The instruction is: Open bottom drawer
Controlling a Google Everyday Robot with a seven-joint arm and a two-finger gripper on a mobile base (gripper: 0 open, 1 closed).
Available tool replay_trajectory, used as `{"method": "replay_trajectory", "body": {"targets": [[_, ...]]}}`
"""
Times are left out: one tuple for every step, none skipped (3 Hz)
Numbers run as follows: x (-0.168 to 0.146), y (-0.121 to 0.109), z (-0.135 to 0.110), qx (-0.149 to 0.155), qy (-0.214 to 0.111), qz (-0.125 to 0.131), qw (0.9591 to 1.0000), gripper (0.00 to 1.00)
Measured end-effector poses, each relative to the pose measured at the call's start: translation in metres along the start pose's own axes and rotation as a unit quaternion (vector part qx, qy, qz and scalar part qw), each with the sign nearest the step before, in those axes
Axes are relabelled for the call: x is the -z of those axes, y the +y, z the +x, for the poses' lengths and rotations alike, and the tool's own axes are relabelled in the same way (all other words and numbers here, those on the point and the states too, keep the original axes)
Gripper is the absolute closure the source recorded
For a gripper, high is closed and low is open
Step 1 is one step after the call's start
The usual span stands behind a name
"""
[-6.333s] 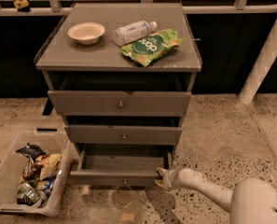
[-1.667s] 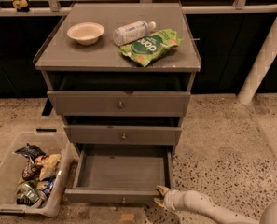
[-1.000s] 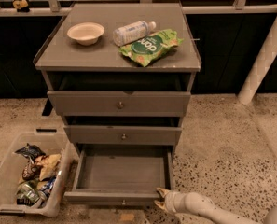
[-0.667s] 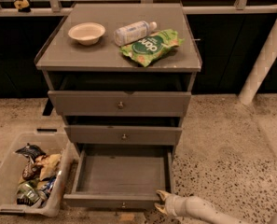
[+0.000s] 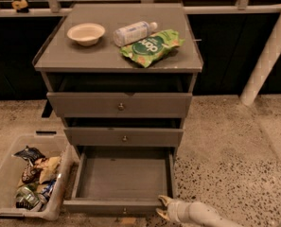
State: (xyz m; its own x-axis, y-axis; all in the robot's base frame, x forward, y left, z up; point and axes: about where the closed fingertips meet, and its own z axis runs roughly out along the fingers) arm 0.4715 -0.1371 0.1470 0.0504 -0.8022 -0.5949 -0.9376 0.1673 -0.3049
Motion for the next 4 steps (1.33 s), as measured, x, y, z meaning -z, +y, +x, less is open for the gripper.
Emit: {"method": "replay_trajectory", "body": {"targets": [[0.004,-0.003,-0.005,0.0,0.0,0.0,1.0,1.0],[0.003,0.017,-0.013,-0.001,-0.013,-0.014,0.9998,1.0],[0.007,0.015,-0.016,-0.001,-0.013,-0.014,0.9998,0.82],[0.007,0.015,-0.016,-0.001,-0.013,-0.014,0.9998,0.59]]}}
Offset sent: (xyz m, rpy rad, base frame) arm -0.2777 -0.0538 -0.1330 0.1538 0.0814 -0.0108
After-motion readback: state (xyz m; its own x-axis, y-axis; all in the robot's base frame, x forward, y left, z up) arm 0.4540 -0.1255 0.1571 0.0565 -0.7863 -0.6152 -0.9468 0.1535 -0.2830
